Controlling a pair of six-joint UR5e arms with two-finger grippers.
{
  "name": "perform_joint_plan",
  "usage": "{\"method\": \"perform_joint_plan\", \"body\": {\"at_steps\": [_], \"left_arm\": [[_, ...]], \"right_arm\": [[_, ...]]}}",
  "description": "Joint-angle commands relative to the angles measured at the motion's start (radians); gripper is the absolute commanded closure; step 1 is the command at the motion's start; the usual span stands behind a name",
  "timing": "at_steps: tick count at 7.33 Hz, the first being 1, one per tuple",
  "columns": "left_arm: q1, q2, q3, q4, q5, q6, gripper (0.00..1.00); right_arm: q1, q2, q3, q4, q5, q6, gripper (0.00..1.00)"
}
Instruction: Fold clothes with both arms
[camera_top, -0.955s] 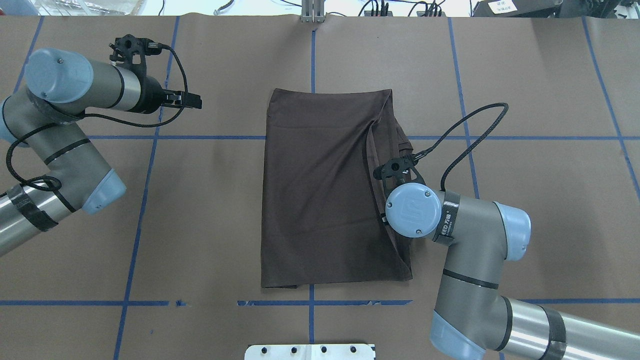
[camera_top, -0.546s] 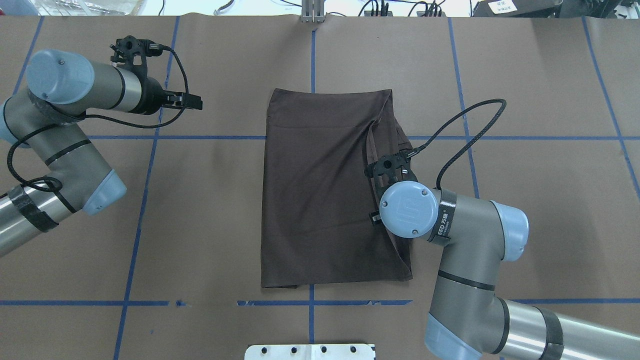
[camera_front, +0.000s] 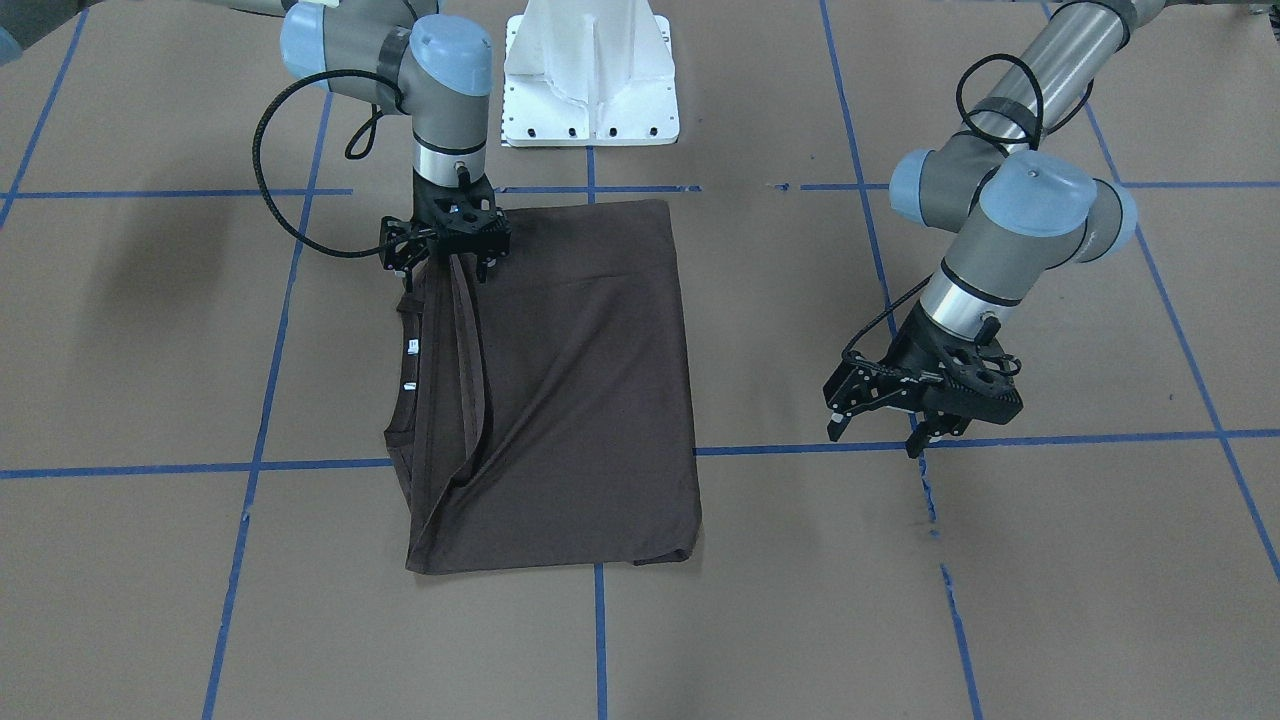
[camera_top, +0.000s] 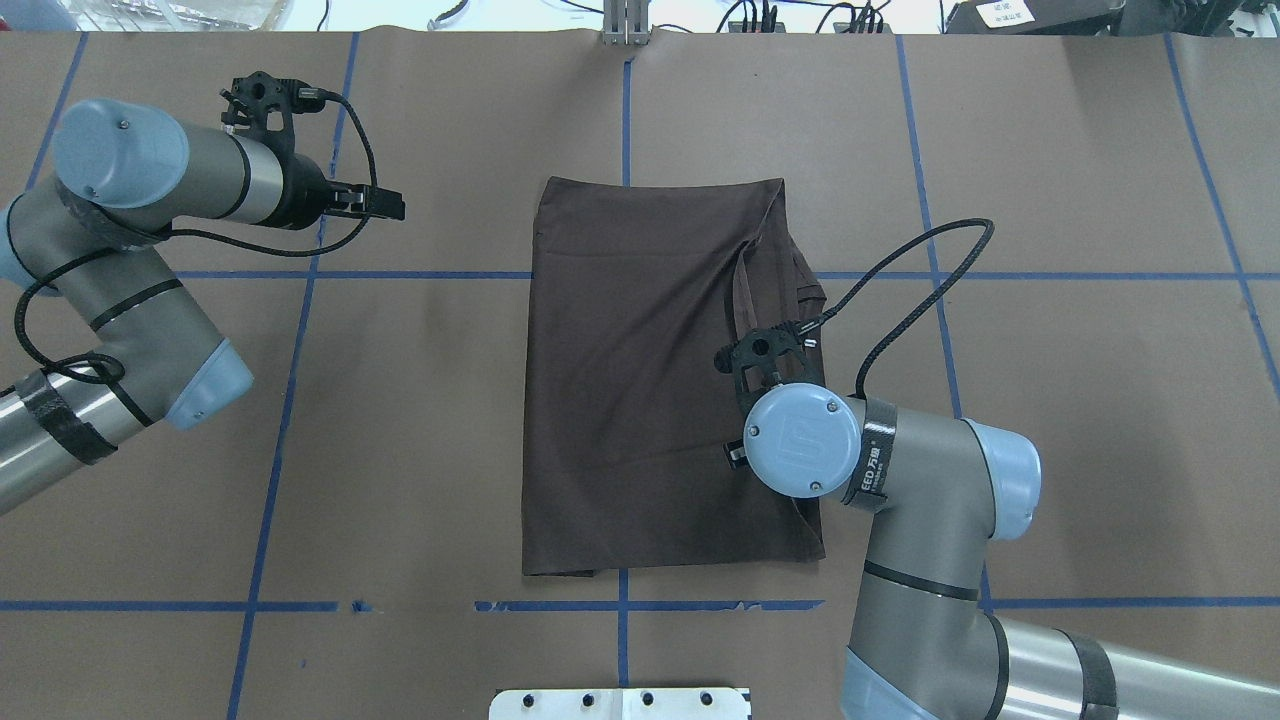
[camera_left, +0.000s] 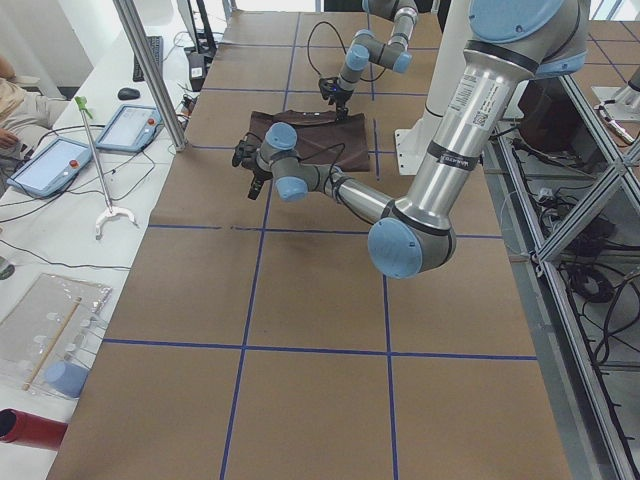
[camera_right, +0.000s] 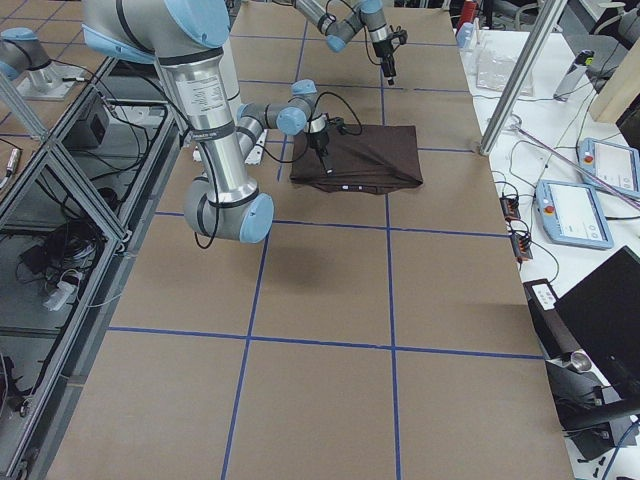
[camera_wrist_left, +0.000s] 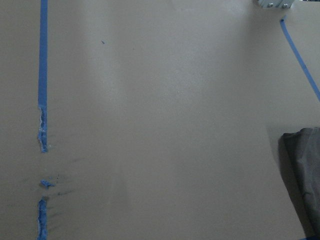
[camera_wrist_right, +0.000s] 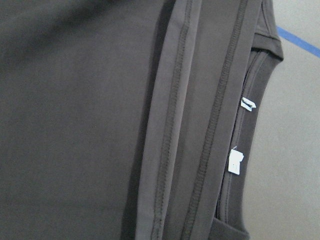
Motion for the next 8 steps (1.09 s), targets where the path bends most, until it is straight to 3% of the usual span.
{"method": "perform_joint_plan", "body": {"at_steps": [1,8], "left_arm": [[0.000,0.000,0.000,-0.001,0.000,0.000,0.00],[0.000,0.000,0.000,0.000,0.000,0.002,0.00]], "right_arm": [[-0.010,-0.010,-0.006,-0.010,-0.004,-0.001,0.00],[0.076,-0.111,0.010,-0.015,-0.007,-0.054,0.00]]}}
